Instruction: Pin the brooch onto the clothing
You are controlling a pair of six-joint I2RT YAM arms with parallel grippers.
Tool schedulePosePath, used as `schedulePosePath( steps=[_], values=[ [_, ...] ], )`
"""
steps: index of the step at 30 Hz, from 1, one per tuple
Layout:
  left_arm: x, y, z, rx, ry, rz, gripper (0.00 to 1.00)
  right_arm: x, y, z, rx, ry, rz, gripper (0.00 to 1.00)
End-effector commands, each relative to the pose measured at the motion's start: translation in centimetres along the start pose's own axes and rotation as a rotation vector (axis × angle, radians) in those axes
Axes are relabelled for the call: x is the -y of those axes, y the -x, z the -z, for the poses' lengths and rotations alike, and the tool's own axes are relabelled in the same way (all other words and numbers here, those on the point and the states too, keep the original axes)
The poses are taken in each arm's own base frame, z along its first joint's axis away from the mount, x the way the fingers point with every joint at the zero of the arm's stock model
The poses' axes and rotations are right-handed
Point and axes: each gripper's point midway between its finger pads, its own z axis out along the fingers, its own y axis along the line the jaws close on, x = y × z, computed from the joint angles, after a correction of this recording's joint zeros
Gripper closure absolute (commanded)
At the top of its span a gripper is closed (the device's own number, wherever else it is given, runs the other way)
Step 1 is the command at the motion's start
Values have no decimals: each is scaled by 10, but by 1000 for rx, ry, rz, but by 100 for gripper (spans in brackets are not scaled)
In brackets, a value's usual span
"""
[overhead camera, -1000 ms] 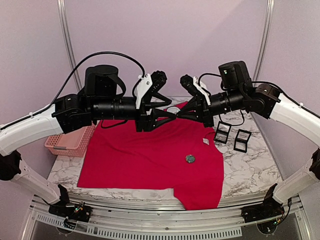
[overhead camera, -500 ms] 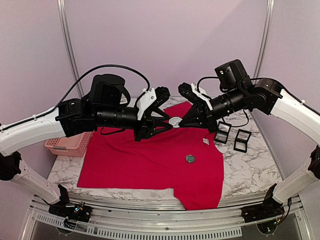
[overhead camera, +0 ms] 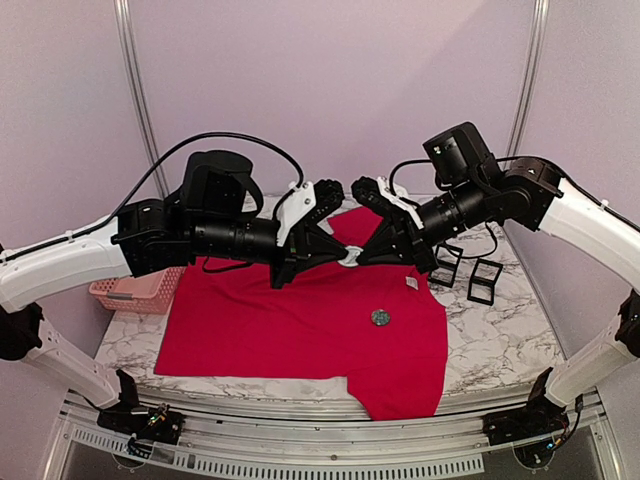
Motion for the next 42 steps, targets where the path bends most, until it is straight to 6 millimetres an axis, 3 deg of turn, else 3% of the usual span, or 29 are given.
schedulePosePath(
  steps=[1,2,4,6,8,10,11,16,23,28,42],
  values=[
    [13,-3,-5,-8,-39,-20,100,3,5,-1,5,-19,13,100],
    [13,-1,-4,-2,-37,-16,100,7,8,0,14,-46,16,96],
    [8,7,0,32,-9,1,100,17,12,5,49,-119,-8,78],
    [-2,26,7,111,33,22,100,17,14,15,125,-148,1,66],
    [-17,54,19,237,64,55,100,12,20,27,258,-130,31,62],
    [-27,78,29,351,48,116,100,-5,33,46,374,-79,48,58],
    [-29,87,33,395,18,156,100,-10,37,50,423,-69,63,51],
    [-12,99,33,466,-90,212,100,-17,56,68,614,-63,52,37],
    [-3,105,34,504,-101,208,100,-16,77,85,795,-40,-32,40],
    [0,104,32,502,-104,197,100,-12,87,91,839,-40,-55,57],
    [1,103,29,500,-86,165,100,-2,95,79,836,-28,-85,65]
  ],
)
